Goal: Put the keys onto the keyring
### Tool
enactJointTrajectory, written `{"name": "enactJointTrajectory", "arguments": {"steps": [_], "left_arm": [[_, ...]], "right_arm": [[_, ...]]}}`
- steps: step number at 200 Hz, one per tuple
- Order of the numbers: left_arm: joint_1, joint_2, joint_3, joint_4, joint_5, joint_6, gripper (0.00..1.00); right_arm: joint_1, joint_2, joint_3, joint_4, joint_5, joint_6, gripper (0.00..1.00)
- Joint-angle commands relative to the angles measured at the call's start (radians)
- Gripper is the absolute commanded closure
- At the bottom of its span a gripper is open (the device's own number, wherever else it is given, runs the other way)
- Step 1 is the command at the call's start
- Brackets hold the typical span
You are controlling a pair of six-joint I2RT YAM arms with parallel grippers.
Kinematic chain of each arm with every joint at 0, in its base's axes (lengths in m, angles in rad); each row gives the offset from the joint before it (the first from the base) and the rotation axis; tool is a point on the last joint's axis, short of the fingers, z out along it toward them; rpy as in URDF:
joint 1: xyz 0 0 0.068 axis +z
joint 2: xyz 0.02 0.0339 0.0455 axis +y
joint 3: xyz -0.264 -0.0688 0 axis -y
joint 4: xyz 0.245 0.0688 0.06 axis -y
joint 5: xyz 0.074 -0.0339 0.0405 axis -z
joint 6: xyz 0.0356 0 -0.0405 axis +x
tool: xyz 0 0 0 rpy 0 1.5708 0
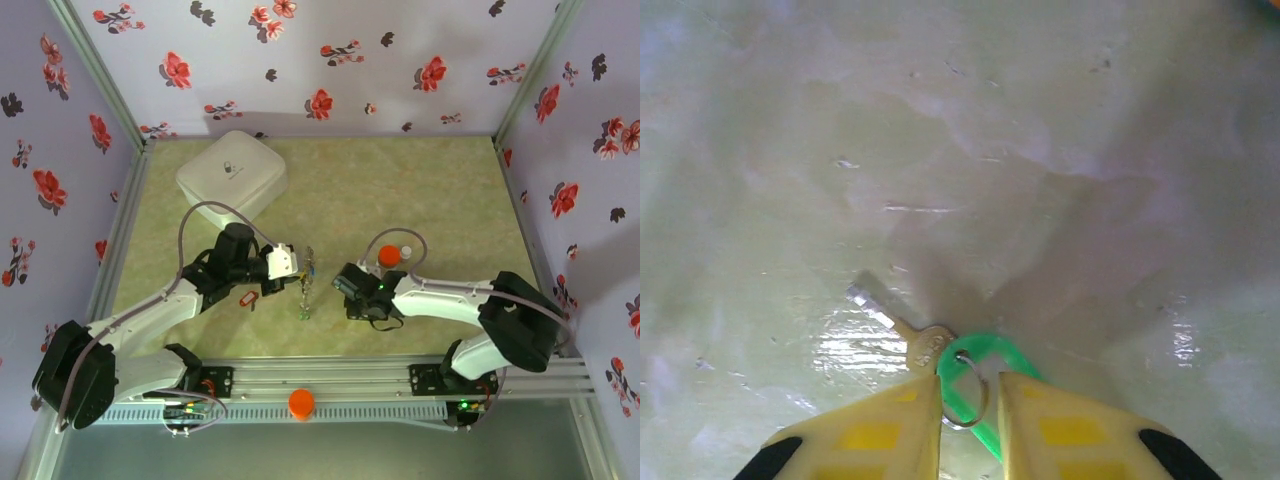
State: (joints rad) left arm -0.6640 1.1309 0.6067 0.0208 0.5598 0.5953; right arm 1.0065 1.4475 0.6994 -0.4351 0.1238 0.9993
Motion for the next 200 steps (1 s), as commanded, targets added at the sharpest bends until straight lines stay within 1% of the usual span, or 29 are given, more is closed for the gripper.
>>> {"name": "enactJointTrajectory", "arguments": {"steps": [1, 9, 37, 45, 79, 112, 147, 169, 200], "left_arm": [[-0.011, -0.022, 0.007, -0.001, 0.006, 0.023, 1.00], [-0.009, -0.022, 0.007, -0.002, 0.005, 0.024, 1.00], [-0.011, -0.019, 0.009, -0.003, 0.005, 0.026, 1.00], [-0.009, -0.019, 0.009, -0.004, 0.003, 0.026, 1.00], [-0.010, -0.022, 0.011, -0.013, 0.000, 0.028, 1.00], [-0.010, -0.027, 0.010, -0.018, -0.005, 0.030, 1.00], [-0.009, -0.028, 0.010, -0.020, -0.011, 0.031, 1.00], [-0.009, -0.029, 0.009, -0.026, -0.011, 0.036, 1.00], [-0.010, -0.034, 0.009, -0.048, -0.016, 0.045, 1.00]], "right_arm": [[0.006, 0.012, 0.028, -0.029, 0.014, -0.011, 0.82], [0.007, 0.013, 0.033, -0.036, 0.019, -0.017, 0.85], [0.006, 0.023, 0.051, -0.049, 0.032, -0.026, 0.91], [0.006, 0.024, 0.054, -0.051, 0.036, -0.031, 0.94], [0.007, 0.020, 0.070, -0.064, 0.051, -0.051, 1.00], [0.006, 0.019, 0.089, -0.069, 0.062, -0.088, 1.00], [0.006, 0.096, 0.172, -0.140, 0.114, -0.174, 1.00], [0.004, 0.145, 0.209, -0.156, 0.104, -0.220, 1.00], [0.002, 0.159, 0.210, -0.124, 0.081, -0.233, 1.00]]}}
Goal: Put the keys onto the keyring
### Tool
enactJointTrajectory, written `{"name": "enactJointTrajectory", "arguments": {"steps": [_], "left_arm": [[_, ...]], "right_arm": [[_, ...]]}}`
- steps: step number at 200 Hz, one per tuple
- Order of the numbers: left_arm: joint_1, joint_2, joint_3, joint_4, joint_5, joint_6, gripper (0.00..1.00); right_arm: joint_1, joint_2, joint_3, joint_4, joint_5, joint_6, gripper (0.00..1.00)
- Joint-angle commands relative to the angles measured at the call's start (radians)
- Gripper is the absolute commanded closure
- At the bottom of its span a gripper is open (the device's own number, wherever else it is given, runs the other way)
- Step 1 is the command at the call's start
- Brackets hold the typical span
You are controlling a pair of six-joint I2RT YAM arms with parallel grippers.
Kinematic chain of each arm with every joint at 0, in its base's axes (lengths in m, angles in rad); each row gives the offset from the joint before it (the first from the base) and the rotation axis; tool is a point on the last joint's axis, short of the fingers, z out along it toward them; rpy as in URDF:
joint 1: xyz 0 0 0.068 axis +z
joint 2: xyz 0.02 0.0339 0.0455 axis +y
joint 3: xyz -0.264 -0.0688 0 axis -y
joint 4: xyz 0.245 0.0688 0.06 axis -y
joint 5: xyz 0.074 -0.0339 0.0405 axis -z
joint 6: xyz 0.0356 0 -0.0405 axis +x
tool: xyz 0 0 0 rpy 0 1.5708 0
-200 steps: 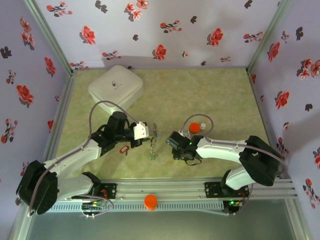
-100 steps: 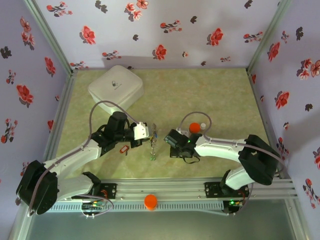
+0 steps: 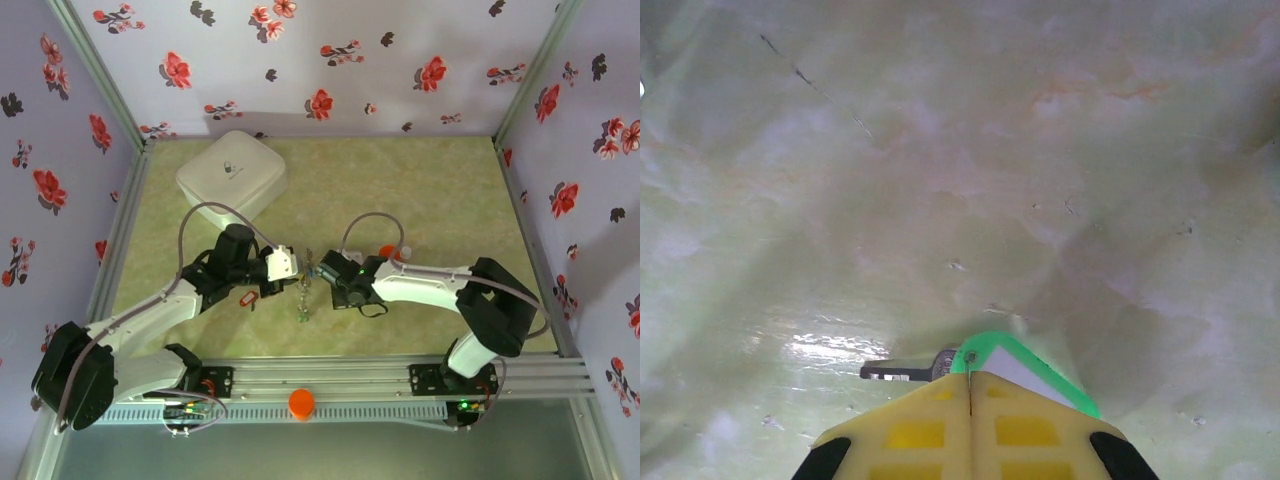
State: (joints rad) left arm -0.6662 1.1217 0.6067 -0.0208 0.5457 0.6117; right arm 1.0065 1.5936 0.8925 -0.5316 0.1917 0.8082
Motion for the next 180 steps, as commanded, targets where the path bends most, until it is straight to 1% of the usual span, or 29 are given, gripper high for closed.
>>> {"name": "enactJointTrajectory", "arguments": {"steps": [1, 13, 38, 65, 126, 180], "left_arm": [[-0.008, -0.025, 0.008, -0.007, -0.002, 0.029, 1.00], [-0.007, -0.026, 0.006, -0.013, -0.004, 0.032, 1.00], [-0.008, -0.028, 0.004, -0.013, -0.003, 0.036, 1.00], [-0.007, -0.029, 0.006, -0.013, -0.005, 0.040, 1.00], [-0.007, -0.032, 0.005, -0.017, -0.006, 0.041, 1.00], [-0.007, -0.031, 0.008, -0.018, -0.007, 0.041, 1.00]], "right_arm": [[0.002, 0.013, 0.017, -0.027, 0.012, -0.042, 1.00], [0.000, 0.025, 0.020, -0.027, 0.004, -0.043, 0.98], [0.000, 0.044, 0.028, -0.016, -0.017, -0.040, 0.87], [0.000, 0.055, 0.037, -0.019, -0.017, -0.040, 0.84], [0.000, 0.035, 0.043, -0.039, 0.005, -0.041, 0.89], [0.001, 0.014, 0.046, -0.055, 0.011, -0.048, 0.99]]}}
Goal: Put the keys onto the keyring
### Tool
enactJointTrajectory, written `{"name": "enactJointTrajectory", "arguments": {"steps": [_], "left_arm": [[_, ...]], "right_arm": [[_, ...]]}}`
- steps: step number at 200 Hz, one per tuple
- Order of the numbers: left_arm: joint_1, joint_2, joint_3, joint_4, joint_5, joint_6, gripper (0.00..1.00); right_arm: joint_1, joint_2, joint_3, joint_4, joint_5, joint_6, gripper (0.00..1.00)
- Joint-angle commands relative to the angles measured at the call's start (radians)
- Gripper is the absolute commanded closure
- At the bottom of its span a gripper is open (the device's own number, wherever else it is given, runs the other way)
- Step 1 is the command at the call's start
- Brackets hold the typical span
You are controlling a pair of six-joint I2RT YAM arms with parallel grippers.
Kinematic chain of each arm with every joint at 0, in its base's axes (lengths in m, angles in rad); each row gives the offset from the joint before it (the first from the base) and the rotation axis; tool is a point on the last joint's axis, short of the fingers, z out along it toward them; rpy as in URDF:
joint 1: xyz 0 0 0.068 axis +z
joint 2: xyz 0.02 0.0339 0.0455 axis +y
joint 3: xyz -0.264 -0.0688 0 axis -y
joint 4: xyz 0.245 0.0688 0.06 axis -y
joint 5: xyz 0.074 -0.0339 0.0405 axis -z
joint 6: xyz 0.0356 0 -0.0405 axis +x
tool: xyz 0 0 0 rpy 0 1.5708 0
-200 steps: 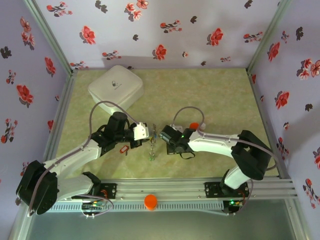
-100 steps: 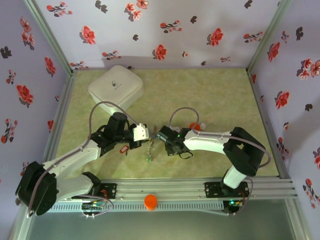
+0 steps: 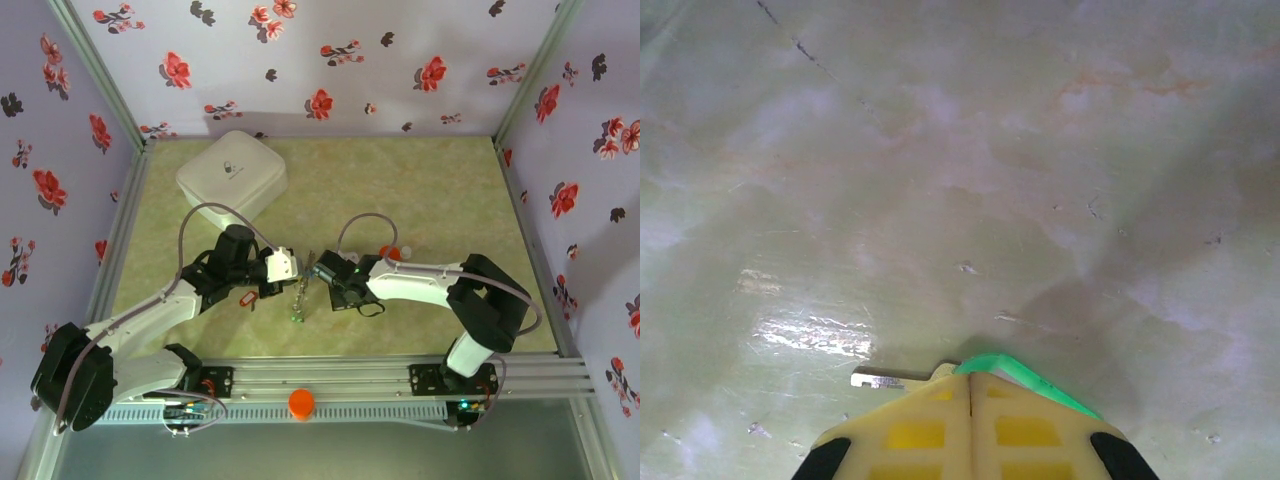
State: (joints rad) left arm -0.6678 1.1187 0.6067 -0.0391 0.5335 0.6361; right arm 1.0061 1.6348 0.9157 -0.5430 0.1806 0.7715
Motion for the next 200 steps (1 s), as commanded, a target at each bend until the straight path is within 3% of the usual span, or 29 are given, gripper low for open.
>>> {"name": "enactJointTrajectory", "arguments": {"steps": [1, 41, 100, 153, 200], "left_arm": [[-0.006, -0.028, 0.008, 0.000, 0.005, 0.016, 1.00], [-0.008, -0.025, 0.014, 0.001, 0.009, 0.007, 1.00], [-0.011, -0.033, 0.013, -0.006, 0.018, 0.006, 1.00], [-0.014, -0.034, 0.010, 0.007, 0.024, -0.015, 1.00], [-0.013, -0.033, 0.005, 0.019, 0.031, -0.031, 1.00]], "right_arm": [[0.001, -0.028, 0.024, -0.045, 0.022, -0.013, 0.99], [0.012, -0.124, 0.024, -0.046, 0.063, -0.077, 1.00], [0.025, -0.406, -0.105, 0.155, 0.131, -0.317, 1.00], [0.020, -0.560, -0.225, 0.373, -0.126, -0.604, 1.00], [-0.080, -0.567, -0.245, 0.471, -0.394, -0.607, 1.00]]}}
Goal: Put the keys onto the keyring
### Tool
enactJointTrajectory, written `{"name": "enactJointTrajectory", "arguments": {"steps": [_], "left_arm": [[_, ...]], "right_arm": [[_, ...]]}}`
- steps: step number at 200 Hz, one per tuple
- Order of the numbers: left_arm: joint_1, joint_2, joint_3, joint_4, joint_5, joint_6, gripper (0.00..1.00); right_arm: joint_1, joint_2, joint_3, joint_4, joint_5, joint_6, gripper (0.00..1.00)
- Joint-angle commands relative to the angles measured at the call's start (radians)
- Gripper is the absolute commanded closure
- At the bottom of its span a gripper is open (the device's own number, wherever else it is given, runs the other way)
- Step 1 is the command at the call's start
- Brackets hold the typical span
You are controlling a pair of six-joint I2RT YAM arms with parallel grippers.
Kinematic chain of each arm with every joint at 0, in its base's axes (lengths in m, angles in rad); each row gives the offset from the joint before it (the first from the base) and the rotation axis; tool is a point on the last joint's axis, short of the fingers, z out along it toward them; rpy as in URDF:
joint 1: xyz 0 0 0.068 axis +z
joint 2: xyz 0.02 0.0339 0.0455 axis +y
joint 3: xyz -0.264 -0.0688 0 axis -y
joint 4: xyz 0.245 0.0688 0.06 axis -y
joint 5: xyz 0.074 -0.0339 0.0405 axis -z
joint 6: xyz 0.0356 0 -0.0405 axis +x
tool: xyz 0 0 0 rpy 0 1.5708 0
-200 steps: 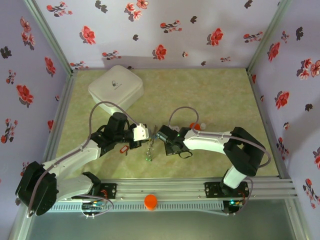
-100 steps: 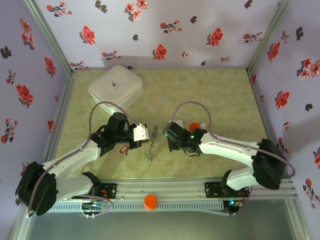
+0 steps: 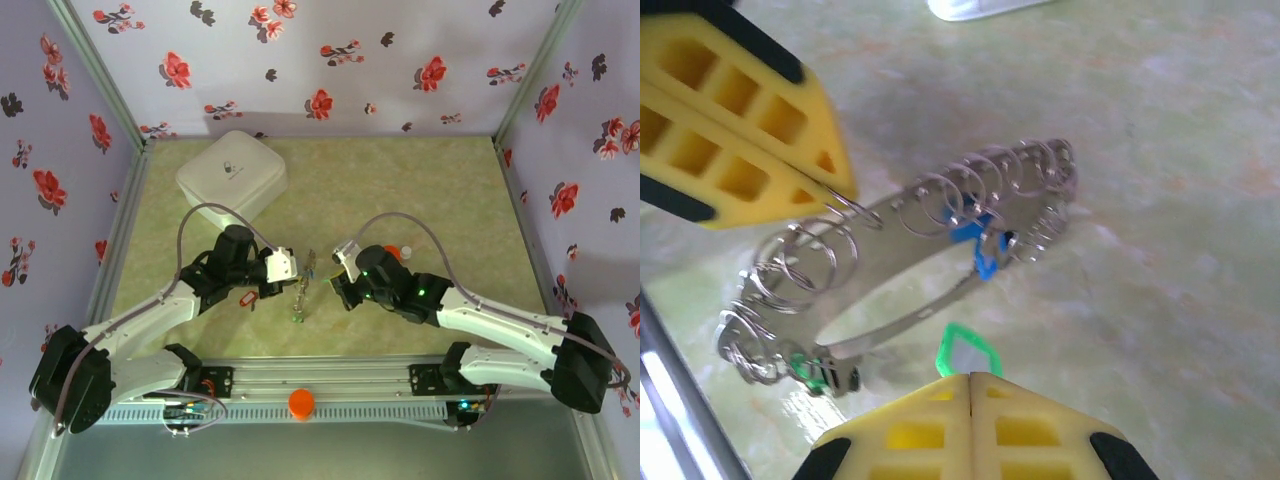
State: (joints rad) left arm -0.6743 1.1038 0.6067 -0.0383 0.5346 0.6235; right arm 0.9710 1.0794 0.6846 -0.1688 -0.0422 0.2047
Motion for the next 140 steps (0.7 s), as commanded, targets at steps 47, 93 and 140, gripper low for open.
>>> {"name": "enactJointTrajectory", "arguments": {"steps": [47, 93, 140], "left_arm": [[-0.009, -0.007, 0.015, 0.014, 0.045, -0.013, 1.00], [-0.013, -0.007, 0.015, 0.008, 0.049, -0.013, 1.00], [-0.016, -0.005, 0.018, 0.004, 0.052, -0.013, 1.00]], "right_arm": [[-0.055, 0.022, -0.015, 0.154, -0.232, -0.041, 1.00], [-0.054, 0.080, 0.001, 0.210, -0.285, -0.010, 1.00], [-0.054, 0.112, 0.003, 0.281, -0.298, 0.001, 1.00]]}}
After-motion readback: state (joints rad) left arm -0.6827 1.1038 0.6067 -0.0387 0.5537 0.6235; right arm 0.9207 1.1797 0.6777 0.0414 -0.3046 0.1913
